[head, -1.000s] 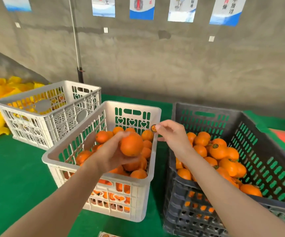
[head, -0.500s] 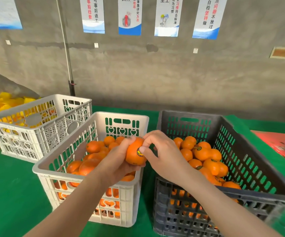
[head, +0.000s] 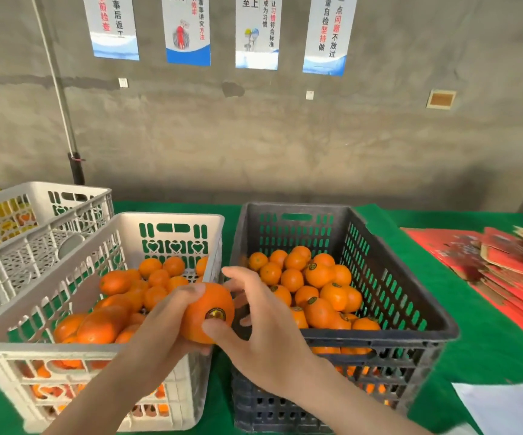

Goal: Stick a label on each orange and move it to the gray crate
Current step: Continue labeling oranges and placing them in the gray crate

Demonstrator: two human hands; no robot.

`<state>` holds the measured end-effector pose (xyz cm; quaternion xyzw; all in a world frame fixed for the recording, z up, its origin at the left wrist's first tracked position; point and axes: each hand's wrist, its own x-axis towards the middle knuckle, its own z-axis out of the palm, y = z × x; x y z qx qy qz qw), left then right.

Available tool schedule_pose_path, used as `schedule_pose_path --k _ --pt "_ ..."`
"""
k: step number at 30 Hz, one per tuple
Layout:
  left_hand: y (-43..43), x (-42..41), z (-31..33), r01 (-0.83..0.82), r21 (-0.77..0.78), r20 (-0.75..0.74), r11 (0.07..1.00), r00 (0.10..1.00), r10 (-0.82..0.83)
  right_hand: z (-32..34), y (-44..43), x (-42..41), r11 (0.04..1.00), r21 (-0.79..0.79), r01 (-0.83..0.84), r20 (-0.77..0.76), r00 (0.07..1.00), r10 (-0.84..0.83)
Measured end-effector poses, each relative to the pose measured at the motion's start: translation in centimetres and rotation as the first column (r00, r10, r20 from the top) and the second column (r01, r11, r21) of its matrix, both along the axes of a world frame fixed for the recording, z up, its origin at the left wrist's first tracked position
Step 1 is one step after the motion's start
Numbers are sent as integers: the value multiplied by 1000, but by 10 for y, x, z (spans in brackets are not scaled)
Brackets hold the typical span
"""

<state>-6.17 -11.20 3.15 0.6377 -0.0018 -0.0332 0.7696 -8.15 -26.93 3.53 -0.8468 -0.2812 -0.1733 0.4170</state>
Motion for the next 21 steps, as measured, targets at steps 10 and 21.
schedule_pose_path --k 10,21 --pt "-70 23 4 -105 241 300 965 954 29 30 -64 32 988 -36 150 -30 988 -151" --pt "-94 63 -24 -138 954 233 265 899 -370 -16 -166 136 411 -872 -268 -470 696 -543"
